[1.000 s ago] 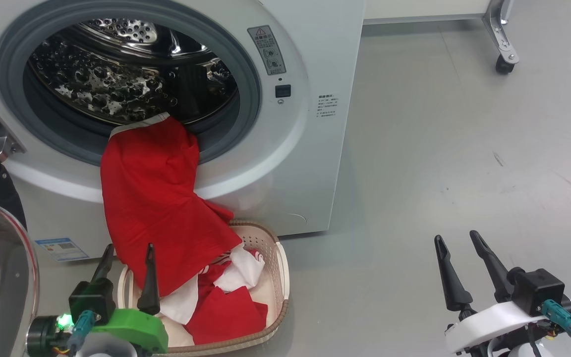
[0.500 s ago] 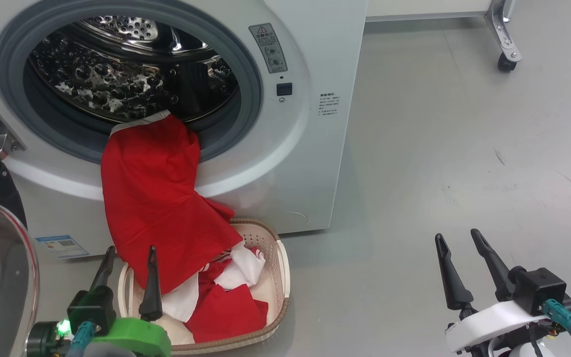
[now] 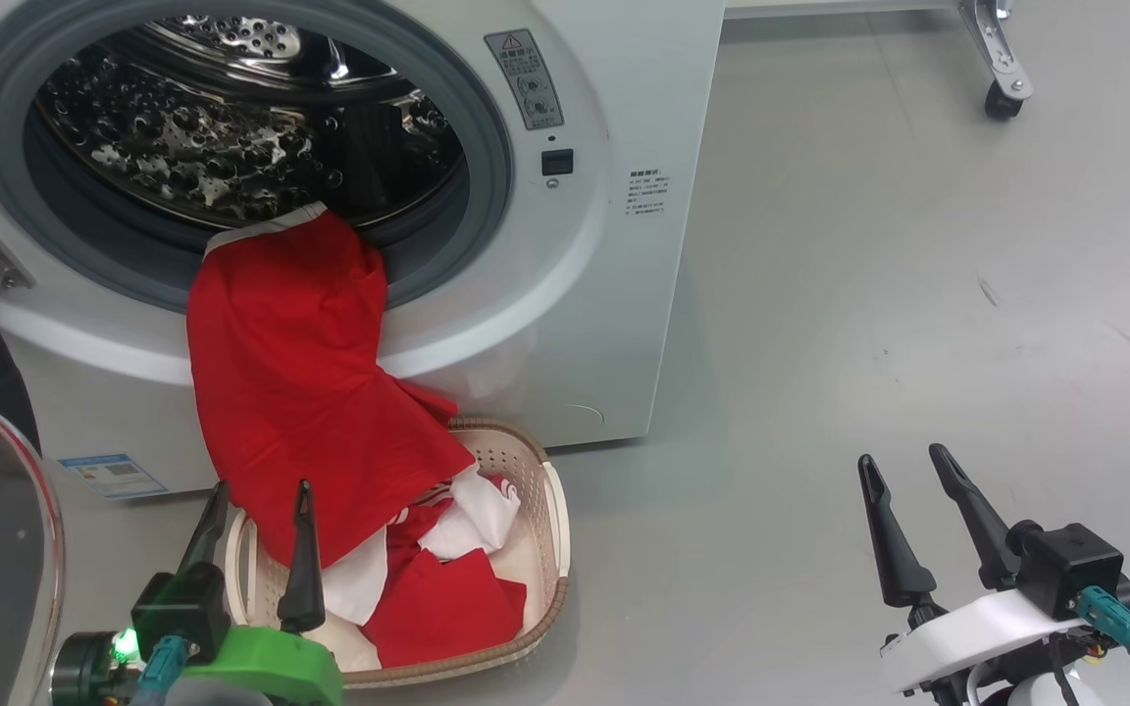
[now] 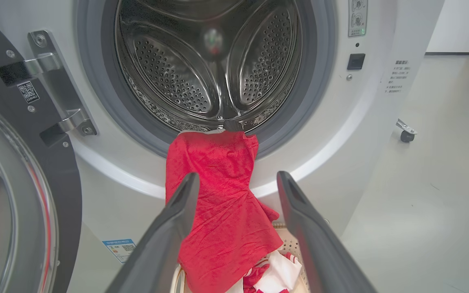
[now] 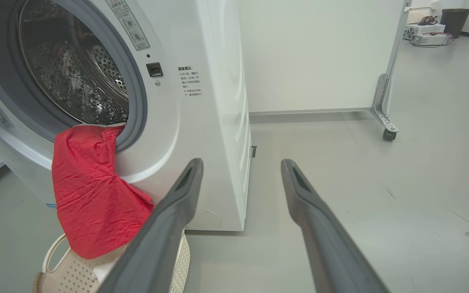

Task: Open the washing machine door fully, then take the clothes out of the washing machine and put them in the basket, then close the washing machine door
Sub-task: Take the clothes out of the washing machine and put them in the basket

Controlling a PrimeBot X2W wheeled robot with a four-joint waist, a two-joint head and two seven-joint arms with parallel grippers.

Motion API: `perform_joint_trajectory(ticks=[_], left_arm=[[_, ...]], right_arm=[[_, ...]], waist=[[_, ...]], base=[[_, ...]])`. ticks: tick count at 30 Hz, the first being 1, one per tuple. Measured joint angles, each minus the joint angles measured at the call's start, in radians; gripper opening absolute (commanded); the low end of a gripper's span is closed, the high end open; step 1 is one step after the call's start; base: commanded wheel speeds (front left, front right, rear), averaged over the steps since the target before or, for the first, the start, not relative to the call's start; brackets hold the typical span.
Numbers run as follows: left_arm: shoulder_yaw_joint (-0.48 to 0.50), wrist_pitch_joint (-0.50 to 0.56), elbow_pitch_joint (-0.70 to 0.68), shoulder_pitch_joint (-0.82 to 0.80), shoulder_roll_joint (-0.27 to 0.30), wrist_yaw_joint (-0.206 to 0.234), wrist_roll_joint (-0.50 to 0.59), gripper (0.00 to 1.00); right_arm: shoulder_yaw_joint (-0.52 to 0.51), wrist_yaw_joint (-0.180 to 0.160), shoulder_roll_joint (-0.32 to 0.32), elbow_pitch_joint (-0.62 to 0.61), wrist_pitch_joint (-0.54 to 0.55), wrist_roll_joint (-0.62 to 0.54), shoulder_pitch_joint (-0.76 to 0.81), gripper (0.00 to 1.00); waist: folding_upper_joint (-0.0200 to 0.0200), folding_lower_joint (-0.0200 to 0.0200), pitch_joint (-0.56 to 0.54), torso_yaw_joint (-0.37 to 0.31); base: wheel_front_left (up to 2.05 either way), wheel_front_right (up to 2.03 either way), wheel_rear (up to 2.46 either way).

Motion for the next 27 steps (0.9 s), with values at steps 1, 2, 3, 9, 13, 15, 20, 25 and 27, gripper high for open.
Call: perform_joint_trajectory(ticks=[1, 2, 3, 9, 13, 15, 20, 25, 27], left_arm=[[-0.001, 0.004, -0.002, 0.0, 0.0, 0.0, 0.002, 1.0], [-0.002, 0.007, -0.005, 0.0, 0.0, 0.0, 0.002, 1.0], [-0.003, 0.011, -0.008, 0.0, 0.0, 0.0, 0.003, 1.0], [-0.002, 0.032, -0.006, 0.0, 0.0, 0.0, 0.002, 1.0], [-0.005, 0.043, -0.001, -0.001, 0.0, 0.003, 0.001, 1.0], [-0.007, 0.051, 0.007, -0.006, 0.0, 0.003, 0.001, 1.0], [-0.032, 0.087, 0.04, -0.082, -0.001, 0.003, 0.003, 1.0], [-0.041, 0.124, 0.091, -0.181, -0.002, 0.003, -0.001, 1.0], [-0.04, 0.146, 0.122, -0.216, -0.003, 0.003, -0.003, 1.0]], right_arm=[[0.0, 0.0, 0.0, -0.002, 0.0, 0.0, 0.0, 1.0], [0.0, 0.0, -0.001, -0.005, 0.0, 0.0, 0.0, 1.0], [0.001, 0.0, -0.001, -0.007, 0.0, 0.0, 0.0, 1.0], [0.005, 0.0, -0.003, -0.023, 0.009, 0.0, -0.002, 1.0], [0.004, 0.0, -0.008, -0.036, 0.01, 0.0, -0.004, 1.0], [0.004, 0.001, -0.009, -0.042, 0.01, 0.0, -0.008, 1.0], [0.009, 0.002, -0.009, -0.06, 0.013, 0.0, -0.037, 1.0], [0.018, 0.011, -0.007, -0.067, 0.013, 0.002, -0.068, 1.0], [0.024, 0.011, -0.006, -0.068, 0.013, 0.002, -0.078, 1.0]], waist=[[0.0, 0.0, 0.004, -0.001], [0.0, 0.0, 0.009, -0.002], [0.0, 0.0, 0.013, -0.003], [0.0, 0.0, 0.043, -0.015], [0.0, 0.0, 0.07, -0.024], [0.0, 0.0, 0.086, -0.028], [0.0, 0.0, 0.141, -0.045], [0.0, 0.0, 0.191, -0.063], [0.0, 0.0, 0.21, -0.072]], base=[[0.0, 0.0, 0.0], [0.0, 0.0, 0.0], [0.0, 0.0, 0.0], [0.0, 0.0, 0.0], [0.0, 0.0, 0.0], [0.0, 0.0, 0.0], [0.0, 0.0, 0.0], [0.0, 0.0, 0.0], [0.0, 0.0, 0.0]])
